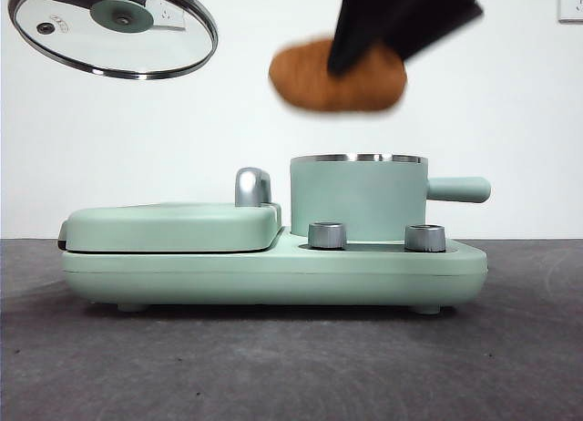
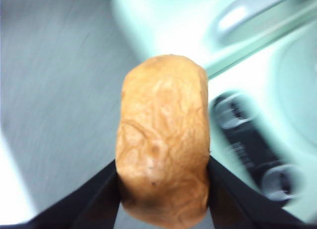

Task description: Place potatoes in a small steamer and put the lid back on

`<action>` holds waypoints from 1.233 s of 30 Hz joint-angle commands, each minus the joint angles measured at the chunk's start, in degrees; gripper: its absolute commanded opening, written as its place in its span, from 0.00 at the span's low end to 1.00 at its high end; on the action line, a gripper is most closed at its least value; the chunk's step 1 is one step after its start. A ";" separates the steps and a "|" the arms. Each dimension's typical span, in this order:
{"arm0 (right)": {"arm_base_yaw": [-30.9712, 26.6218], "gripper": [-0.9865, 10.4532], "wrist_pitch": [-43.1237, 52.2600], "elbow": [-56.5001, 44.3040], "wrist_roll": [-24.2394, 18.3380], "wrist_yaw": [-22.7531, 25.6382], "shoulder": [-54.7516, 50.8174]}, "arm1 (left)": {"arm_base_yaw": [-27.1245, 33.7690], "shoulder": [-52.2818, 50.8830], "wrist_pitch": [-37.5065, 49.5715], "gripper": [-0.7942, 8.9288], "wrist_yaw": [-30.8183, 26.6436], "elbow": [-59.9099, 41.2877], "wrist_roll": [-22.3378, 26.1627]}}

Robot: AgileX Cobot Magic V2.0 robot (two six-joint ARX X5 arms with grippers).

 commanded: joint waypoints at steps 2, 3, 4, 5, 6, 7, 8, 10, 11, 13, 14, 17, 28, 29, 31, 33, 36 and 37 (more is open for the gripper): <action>-3.56 0.23 0.28 7.61 2.27 0.15 3.17 | -0.15 -0.02 2.32 0.10 0.26 0.87 -0.85; -5.14 0.23 0.31 9.18 2.29 0.13 4.20 | -0.15 -0.02 2.49 0.10 0.26 0.87 -0.94; -6.71 0.23 0.31 10.71 2.27 0.11 5.38 | -0.15 -0.02 2.73 0.10 0.26 0.87 -0.98; -7.93 0.23 0.28 11.96 2.25 0.09 6.49 | -0.15 -0.02 2.89 0.10 0.26 0.87 -1.16; -9.33 0.23 0.26 13.42 2.25 -0.02 7.93 | -0.15 -0.02 3.02 0.10 0.26 0.87 -1.42; -10.73 0.23 0.26 14.91 2.21 -0.13 9.53 | -0.15 -0.02 3.04 0.10 0.26 0.87 -1.60; -11.82 0.23 0.15 16.13 2.10 -0.17 10.86 | -0.15 -0.02 3.04 0.10 0.26 0.87 -1.77; -14.47 0.23 -0.50 19.28 1.97 -0.66 14.23 | -0.15 -0.02 3.02 0.10 0.26 0.87 -1.90; -15.43 0.23 -0.87 20.70 1.97 -1.25 15.80 | -0.15 -0.02 3.02 0.10 0.26 0.87 -1.95; -17.22 0.23 -2.16 24.02 1.92 -2.05 19.32 | -0.15 -0.02 3.02 0.10 0.26 0.87 -1.95; -17.81 0.23 -2.71 25.46 1.81 -2.08 20.87 | -0.15 -0.02 3.04 0.10 0.26 0.87 -1.95; -19.34 0.23 -3.23 29.40 0.52 -2.05 25.33 | -0.15 -0.02 3.02 0.10 0.26 0.87 -1.95; -20.92 0.23 -3.67 34.18 0.33 -2.93 36.22 | -0.15 -0.02 3.02 0.10 0.26 0.87 -1.92; -20.92 0.23 -3.76 34.18 0.31 -2.91 37.11 | -0.15 -0.02 3.02 0.10 0.26 0.87 -1.92; -20.92 0.23 -3.58 34.18 0.28 -2.91 38.49 | -0.15 -0.02 3.02 0.10 0.26 0.87 -1.90; -20.92 0.23 -3.61 34.18 0.26 -2.80 39.58 | -0.15 0.00 3.02 0.10 0.26 0.87 -1.90; -20.92 0.23 -3.72 34.18 0.24 -2.25 40.85 | -0.15 -0.02 2.99 0.10 0.26 0.87 -1.90; -20.92 0.23 -3.87 34.18 0.20 -2.01 41.11 | -0.15 -0.02 2.99 0.10 0.26 0.87 -1.90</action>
